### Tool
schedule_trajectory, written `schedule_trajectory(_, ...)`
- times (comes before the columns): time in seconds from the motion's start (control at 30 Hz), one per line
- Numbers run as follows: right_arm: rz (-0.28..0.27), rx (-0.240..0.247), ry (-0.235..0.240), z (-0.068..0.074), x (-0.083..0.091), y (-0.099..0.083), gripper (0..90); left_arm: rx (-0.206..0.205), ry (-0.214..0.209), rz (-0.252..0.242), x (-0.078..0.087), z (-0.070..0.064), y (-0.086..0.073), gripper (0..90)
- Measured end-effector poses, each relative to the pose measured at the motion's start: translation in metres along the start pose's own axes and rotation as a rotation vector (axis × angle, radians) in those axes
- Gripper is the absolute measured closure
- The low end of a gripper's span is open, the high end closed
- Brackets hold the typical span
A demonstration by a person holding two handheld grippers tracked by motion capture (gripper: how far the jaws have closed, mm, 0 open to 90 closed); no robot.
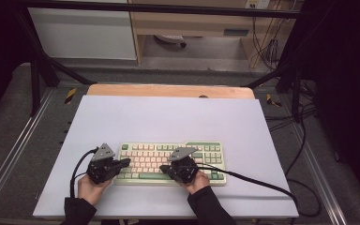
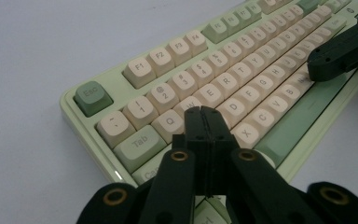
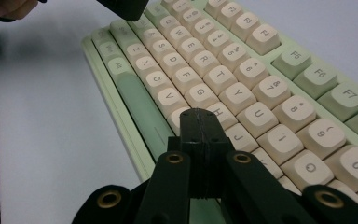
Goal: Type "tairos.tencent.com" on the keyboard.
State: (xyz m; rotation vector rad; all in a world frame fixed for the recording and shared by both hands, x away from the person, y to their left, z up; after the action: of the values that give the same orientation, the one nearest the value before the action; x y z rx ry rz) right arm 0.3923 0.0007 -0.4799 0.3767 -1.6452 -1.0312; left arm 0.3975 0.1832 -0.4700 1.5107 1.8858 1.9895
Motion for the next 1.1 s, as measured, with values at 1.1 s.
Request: schedule_trajectory(1.1, -0.035, -0.028, -0.062, -0.019, 0.036, -0.004, 90.0, -0.041, -0.041, 0.014, -0.009, -0.025, 0.008, 90.0)
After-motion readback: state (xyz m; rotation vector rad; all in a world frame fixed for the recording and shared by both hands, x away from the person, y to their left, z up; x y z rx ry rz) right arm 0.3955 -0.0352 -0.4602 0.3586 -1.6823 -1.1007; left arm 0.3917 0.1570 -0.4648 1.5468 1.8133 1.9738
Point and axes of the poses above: each handheld gripper's, and its own axes: x roughly backward along the jaws, y roughly out of its top, z roughly to its left, the point moved 8 cm from there along -x, roughly forward along the jaws, and after that the axes turned 8 degrees about x, right-handed, at the moved point
